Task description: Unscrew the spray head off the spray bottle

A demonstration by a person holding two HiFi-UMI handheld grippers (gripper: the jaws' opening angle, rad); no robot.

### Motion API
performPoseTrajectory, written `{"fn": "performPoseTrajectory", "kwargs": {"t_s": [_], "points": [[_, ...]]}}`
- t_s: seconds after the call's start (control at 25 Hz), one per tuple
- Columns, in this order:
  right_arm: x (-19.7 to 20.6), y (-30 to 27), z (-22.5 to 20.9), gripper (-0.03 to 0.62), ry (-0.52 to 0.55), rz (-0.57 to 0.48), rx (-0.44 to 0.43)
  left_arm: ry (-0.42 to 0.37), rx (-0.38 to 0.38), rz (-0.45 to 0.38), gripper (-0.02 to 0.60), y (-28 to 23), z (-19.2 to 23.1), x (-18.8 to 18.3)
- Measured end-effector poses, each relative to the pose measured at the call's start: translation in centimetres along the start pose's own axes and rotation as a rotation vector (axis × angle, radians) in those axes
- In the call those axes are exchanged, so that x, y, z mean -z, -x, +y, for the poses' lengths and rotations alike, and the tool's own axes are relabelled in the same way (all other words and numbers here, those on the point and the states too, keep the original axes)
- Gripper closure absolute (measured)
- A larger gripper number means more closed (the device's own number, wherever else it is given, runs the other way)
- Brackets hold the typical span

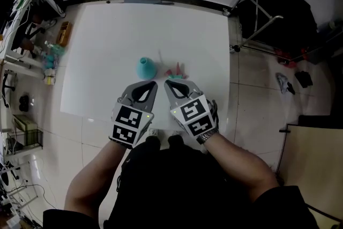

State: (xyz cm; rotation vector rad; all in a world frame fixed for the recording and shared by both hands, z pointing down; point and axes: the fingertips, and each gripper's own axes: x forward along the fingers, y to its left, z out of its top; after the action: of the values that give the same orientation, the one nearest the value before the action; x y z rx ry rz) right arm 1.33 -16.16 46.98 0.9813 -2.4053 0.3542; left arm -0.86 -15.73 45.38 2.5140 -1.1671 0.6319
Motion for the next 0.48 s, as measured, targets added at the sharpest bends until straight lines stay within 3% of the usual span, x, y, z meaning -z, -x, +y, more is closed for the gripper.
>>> {"fn": "performPoseTrajectory", "kwargs": {"t_s": [0.48], "points": [[-0.07, -0.12, 0.91, 0.602, -0.017, -0.006, -0.022, 0.016, -0.011, 0.006, 0.565, 0.12, 0.13, 0.53]]}}
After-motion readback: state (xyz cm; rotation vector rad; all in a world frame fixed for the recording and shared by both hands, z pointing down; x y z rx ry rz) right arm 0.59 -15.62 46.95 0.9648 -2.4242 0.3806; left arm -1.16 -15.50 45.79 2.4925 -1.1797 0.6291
